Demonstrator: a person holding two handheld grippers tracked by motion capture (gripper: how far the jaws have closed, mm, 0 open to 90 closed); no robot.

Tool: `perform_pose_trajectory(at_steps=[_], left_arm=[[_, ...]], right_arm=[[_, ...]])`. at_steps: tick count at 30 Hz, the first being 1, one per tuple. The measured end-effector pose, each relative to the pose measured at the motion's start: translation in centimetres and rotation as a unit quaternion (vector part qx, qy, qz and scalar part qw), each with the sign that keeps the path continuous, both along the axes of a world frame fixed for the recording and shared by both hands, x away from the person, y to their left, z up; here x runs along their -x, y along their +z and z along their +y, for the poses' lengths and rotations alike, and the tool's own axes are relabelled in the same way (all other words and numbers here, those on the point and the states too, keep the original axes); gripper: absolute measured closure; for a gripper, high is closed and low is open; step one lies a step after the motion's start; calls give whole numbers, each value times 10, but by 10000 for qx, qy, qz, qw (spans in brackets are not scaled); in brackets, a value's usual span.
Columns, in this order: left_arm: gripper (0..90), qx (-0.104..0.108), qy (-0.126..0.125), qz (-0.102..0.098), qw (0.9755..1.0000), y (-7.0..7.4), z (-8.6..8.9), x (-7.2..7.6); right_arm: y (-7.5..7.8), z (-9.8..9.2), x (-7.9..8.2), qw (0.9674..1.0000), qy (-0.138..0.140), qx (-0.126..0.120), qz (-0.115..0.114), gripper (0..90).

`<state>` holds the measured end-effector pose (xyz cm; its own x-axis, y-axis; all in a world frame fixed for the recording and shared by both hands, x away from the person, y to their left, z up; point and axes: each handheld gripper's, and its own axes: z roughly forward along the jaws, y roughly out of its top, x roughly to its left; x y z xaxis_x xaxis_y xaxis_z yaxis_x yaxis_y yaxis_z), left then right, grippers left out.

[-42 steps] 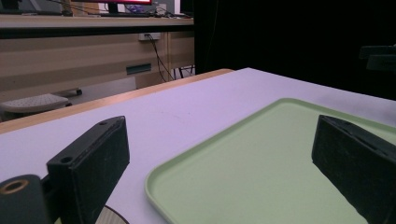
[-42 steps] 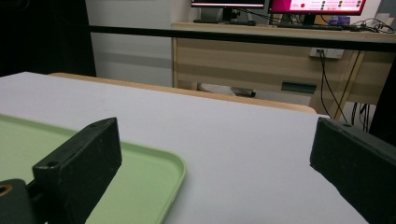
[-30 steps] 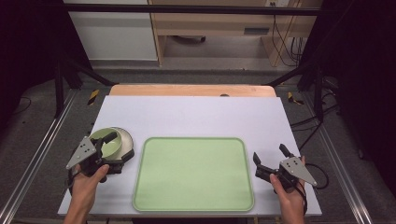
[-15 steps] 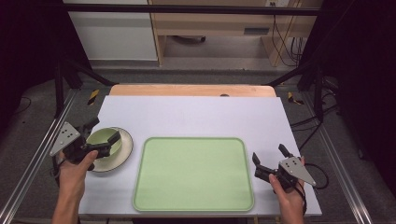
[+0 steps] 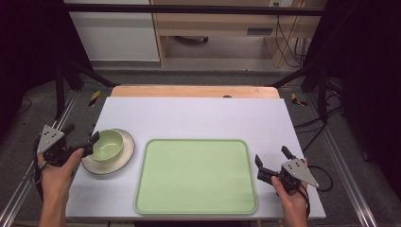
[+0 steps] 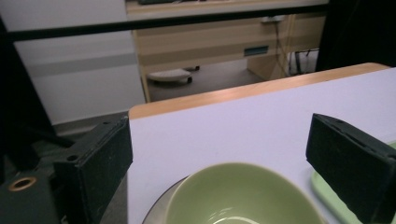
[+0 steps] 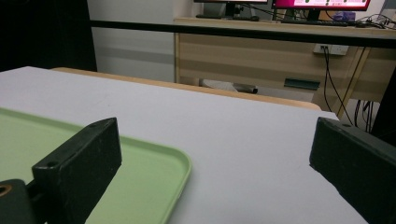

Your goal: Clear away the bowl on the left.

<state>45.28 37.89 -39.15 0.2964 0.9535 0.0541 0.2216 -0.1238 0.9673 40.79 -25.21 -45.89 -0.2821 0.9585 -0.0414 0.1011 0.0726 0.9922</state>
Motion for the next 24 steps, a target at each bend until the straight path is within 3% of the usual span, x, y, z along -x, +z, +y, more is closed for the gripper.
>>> perform_pose_trajectory(at_steps=[5, 9, 24], left_arm=[[103, -53, 306, 301, 9991, -9, 7, -4], [108, 2, 545, 412, 9977, -17, 11, -6], [141, -51, 689, 739, 9949, -29, 19, -9]], right_arm=[[0, 1, 0, 10000, -15, 14, 21, 25], [0, 1, 0, 10000, -37, 37, 18, 27], [0, 2, 0, 10000, -28, 46, 36, 48]])
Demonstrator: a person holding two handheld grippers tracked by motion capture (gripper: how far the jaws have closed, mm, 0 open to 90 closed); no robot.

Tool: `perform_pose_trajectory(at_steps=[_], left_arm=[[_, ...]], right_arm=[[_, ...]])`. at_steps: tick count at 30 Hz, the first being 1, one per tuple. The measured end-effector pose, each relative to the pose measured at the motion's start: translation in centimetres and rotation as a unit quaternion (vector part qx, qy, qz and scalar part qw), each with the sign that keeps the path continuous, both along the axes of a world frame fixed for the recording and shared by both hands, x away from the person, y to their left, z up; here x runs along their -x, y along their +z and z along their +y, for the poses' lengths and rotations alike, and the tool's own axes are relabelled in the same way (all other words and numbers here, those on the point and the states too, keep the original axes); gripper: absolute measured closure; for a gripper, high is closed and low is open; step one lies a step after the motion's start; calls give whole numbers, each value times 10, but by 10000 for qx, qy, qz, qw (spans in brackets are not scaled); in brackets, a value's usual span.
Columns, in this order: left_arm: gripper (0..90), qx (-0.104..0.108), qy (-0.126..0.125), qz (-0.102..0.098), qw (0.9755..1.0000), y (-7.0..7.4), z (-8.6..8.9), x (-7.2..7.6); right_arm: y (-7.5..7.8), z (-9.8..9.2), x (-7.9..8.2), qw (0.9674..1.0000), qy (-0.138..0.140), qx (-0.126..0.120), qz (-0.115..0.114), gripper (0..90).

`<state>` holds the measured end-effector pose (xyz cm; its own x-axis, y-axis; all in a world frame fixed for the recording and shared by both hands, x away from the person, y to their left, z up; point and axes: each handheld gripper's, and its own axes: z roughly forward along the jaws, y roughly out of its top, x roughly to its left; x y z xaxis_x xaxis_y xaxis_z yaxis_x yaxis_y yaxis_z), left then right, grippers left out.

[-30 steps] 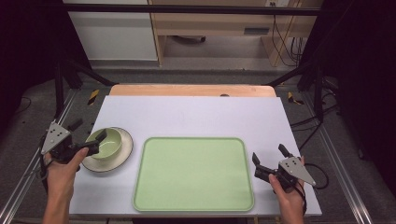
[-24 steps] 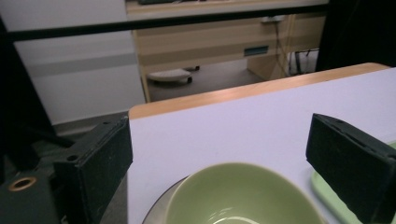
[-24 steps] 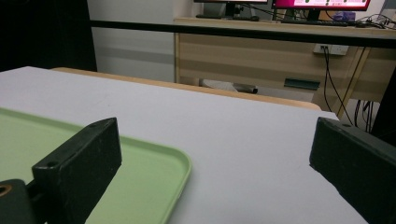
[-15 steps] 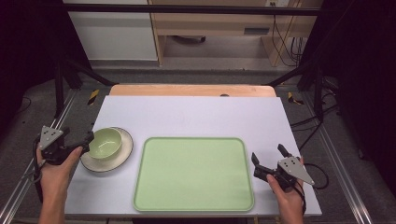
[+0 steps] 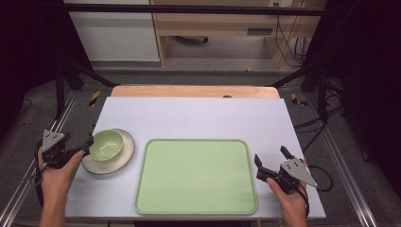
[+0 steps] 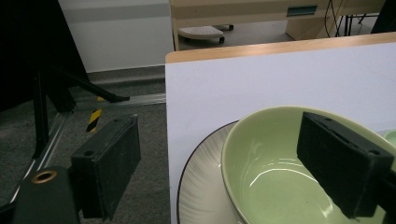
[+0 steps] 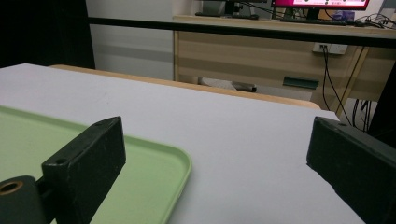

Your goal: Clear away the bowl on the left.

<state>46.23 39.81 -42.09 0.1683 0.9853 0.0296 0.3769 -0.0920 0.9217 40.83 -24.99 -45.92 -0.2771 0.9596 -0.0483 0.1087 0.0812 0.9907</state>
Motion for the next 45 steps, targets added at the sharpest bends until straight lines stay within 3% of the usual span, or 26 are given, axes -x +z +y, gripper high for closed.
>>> perform_pose_trajectory(at_steps=[4, 7, 12, 16, 17, 19, 20, 23, 30, 38, 41, 45], left_arm=[[168, 49, 71, 102, 9999, -2, 2, 0], [218, 182, 183, 301, 9992, -4, 1, -1], [283, 139, 106, 483, 9987, -6, -1, -2], [343, 173, 42, 810, 9966, -9, -3, -5], [360, 173, 42, 810, 9966, -9, -3, -5], [387, 187, -1, 1053, 9943, -12, -5, -8], [400, 187, -1, 1053, 9943, -12, -5, -8], [423, 112, -108, 1295, 9915, -14, -7, -11], [491, 159, -201, 1421, 9895, -15, -6, -14], [559, 74, -76, 1508, 9885, -13, -9, -21], [581, 23, -26, 1632, 9866, -16, -10, -23], [615, 63, -3, 1645, 9863, -16, -11, -24]], right_arm=[[0, 0, 0, 10000, -11, -8, 10, 49], [0, 1, 0, 10000, -2, -49, 45, 48], [0, 1, -1, 9999, -2, -111, 91, 42], [-1, 1, -1, 9999, 10, -84, 114, 41], [-1, 1, -1, 9999, 9, -78, 134, 41], [-1, 2, -1, 9999, 27, -62, 152, 41], [-1, 2, -1, 9999, 40, -45, 153, 41], [-1, 3, -1, 9999, 56, 0, 152, 41], [-2, 5, -1, 9998, 57, 44, 170, 42], [-2, 5, -1, 9998, 71, 52, 173, 42], [-2, 5, -2, 9998, 74, 64, 179, 43], [-2, 6, -2, 9998, 66, 68, 194, 43]])
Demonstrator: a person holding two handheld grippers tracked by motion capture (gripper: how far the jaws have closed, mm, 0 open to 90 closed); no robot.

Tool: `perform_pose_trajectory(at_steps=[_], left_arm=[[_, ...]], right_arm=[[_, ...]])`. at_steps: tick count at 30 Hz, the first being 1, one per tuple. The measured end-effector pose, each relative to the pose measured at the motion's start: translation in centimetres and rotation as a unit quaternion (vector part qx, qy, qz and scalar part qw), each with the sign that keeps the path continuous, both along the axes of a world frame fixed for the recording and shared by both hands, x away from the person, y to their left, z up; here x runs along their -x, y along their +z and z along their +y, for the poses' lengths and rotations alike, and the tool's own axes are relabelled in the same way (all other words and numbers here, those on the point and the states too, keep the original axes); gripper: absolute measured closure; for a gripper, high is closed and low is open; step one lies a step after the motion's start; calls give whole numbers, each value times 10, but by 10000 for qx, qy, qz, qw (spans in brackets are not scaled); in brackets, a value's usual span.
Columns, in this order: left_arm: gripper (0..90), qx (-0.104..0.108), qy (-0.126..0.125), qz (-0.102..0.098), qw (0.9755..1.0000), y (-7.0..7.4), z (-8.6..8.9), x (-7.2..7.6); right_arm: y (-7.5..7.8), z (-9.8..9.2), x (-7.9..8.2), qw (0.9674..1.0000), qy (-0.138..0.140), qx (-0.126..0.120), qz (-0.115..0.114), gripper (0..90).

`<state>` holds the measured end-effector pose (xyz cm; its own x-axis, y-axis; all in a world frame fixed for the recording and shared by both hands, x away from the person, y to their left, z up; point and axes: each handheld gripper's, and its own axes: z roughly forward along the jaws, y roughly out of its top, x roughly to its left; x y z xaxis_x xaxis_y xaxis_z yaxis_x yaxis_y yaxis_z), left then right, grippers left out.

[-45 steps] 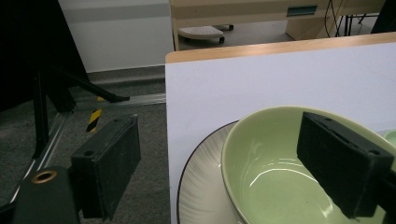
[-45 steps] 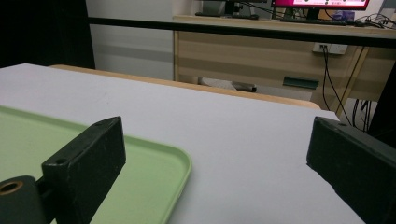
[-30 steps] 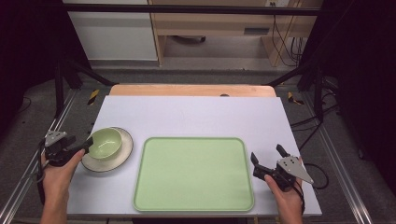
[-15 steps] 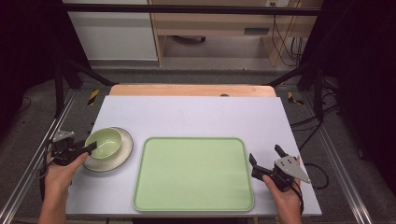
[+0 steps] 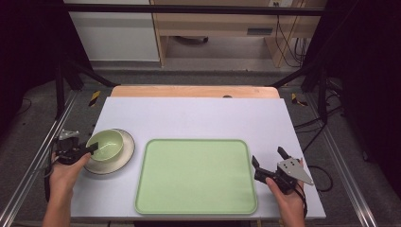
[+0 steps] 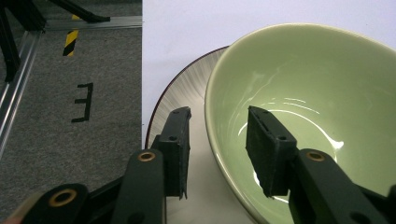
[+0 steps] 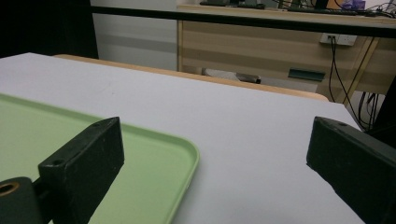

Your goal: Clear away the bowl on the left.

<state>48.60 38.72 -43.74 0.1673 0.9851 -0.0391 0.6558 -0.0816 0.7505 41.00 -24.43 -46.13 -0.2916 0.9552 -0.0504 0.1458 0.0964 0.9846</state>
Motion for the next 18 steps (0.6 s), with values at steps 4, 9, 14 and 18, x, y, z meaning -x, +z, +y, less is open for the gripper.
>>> perform_pose_trajectory(at_steps=[4, 9, 14, 18], left_arm=[[650, 46, 50, 70, 10000, -1, 1, -1], [688, 181, 105, 126, 9997, -1, 4, -2], [720, 265, 137, 193, 9994, -4, 4, -3], [738, 188, 111, 298, 9993, -5, 0, -5]], right_arm=[[0, 0, 0, 10000, 0, -4, 11, 43], [0, 0, 0, 10000, 10, -7, 31, 44], [0, 0, 0, 10000, 15, -15, 45, 45], [0, 0, 0, 10000, -13, -22, 41, 42]])
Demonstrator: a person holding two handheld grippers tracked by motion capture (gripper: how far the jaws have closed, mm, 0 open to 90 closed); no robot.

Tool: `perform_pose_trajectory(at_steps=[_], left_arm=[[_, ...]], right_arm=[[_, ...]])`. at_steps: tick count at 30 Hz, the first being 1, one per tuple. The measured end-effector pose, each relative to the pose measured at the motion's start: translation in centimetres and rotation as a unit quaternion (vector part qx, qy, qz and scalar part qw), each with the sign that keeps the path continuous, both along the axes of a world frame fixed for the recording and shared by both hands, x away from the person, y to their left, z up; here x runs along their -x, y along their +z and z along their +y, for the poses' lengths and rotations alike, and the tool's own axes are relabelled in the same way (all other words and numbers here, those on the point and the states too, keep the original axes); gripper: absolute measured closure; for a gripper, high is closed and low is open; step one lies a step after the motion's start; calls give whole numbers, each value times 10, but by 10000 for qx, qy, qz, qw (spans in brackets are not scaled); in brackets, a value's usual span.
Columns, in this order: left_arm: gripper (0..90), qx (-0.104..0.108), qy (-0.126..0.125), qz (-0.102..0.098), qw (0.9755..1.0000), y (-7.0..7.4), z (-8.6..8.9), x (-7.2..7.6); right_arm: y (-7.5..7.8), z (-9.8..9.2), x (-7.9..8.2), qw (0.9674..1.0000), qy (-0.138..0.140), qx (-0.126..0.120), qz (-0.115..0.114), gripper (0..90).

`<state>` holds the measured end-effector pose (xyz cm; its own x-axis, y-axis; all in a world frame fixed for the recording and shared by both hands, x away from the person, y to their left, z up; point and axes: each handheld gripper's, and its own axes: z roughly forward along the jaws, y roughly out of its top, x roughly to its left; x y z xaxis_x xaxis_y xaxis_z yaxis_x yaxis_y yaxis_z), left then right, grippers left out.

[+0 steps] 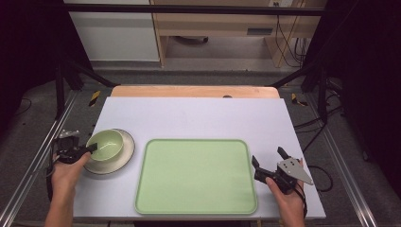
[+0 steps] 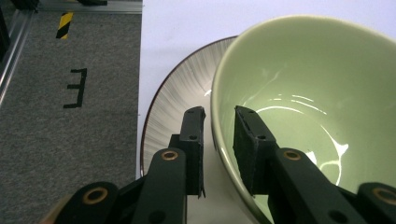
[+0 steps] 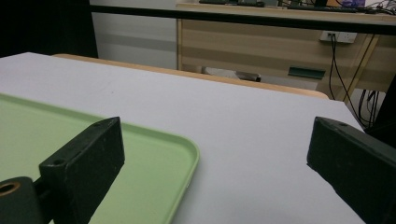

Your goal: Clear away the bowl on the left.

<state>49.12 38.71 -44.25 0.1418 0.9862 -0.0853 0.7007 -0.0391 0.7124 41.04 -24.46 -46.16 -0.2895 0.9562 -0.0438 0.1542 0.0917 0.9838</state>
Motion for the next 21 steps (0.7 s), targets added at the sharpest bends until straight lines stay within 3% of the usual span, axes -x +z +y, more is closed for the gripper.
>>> perform_pose_trajectory(at_steps=[17, 19, 20, 21], left_arm=[[820, 49, 81, -2, 10000, -1, 0, 0], [826, 141, 73, -21, 9999, -1, 1, 0], [831, 342, 60, -53, 9994, 1, 3, 2], [835, 342, 60, -53, 9994, 1, 3, 2]], right_arm=[[-1, 1, 0, 10000, 14, 19, 27, 43], [-1, 1, 0, 10000, 12, 21, 31, 43], [-1, 1, 0, 10000, 20, 23, 25, 43], [-1, 1, 0, 10000, 20, 23, 25, 43]])
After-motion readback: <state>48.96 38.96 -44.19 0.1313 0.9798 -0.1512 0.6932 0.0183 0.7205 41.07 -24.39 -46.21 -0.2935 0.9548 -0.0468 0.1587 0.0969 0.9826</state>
